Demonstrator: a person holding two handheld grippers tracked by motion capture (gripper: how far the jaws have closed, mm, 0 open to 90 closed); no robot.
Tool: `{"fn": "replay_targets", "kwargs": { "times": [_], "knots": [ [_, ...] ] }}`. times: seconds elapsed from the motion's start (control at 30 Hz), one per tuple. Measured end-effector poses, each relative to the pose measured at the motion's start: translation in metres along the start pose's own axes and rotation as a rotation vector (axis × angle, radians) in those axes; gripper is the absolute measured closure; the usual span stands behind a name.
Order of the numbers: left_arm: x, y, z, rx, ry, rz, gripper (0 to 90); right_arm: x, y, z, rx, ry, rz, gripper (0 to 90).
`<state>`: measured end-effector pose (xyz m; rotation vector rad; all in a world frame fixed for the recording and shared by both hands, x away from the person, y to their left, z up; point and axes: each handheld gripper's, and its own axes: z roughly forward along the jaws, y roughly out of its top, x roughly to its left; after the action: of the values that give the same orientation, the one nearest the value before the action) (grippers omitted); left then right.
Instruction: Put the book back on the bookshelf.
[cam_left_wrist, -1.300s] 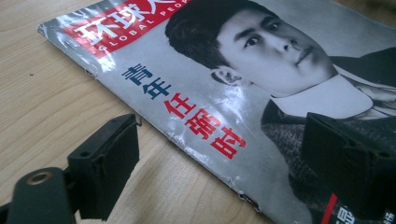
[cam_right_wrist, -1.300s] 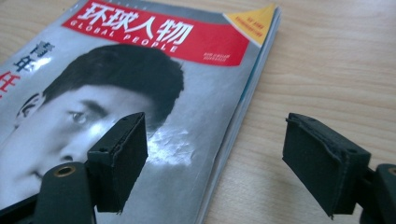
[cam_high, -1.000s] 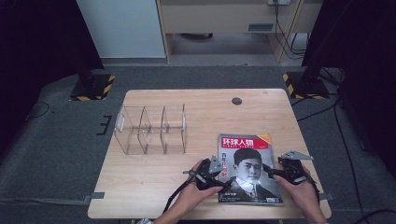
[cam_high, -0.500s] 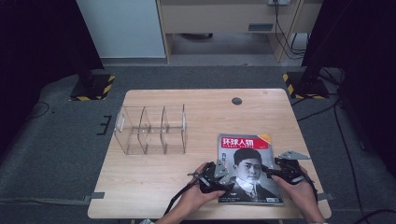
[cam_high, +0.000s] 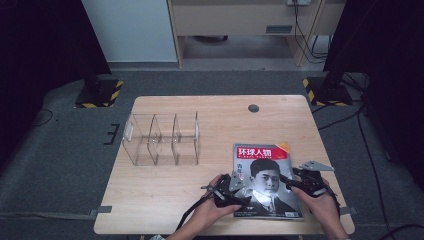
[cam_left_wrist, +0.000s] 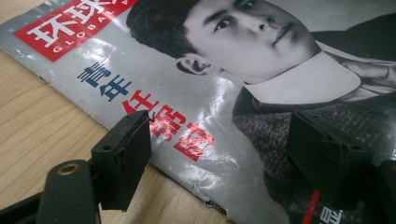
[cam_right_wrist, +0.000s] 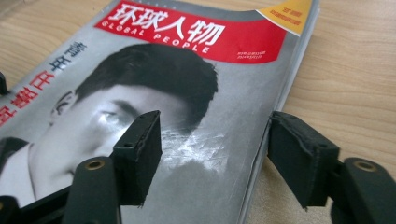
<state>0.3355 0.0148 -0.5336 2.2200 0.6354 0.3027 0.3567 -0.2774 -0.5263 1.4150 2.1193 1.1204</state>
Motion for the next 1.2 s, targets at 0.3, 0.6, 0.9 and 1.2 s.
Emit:
{"fn": "replay_targets", "kwargs": {
  "times": [0.3, 0.6, 0.9, 1.2],
  "knots": [
    [0.0, 0.0, 0.001, -0.005, -0.003, -0.001, 21.2, 0.006, 0.007, -0.009, -0.061, 0.035, 0.007, 48.1],
    [0.0, 0.0, 0.001, -0.005, -0.003, 0.0, 21.2, 0.014, 0.01, -0.01, -0.081, 0.068, 0.006, 51.4],
    [0.0, 0.0, 0.001, -0.006, -0.005, 0.0, 21.3, 0.018, 0.007, -0.003, -0.049, 0.086, -0.006, 49.0],
    [0.0, 0.0, 0.002, -0.006, -0.007, 0.0, 21.5, 0.023, 0.005, 0.005, 0.004, 0.089, -0.026, 42.6]
  ]
}}
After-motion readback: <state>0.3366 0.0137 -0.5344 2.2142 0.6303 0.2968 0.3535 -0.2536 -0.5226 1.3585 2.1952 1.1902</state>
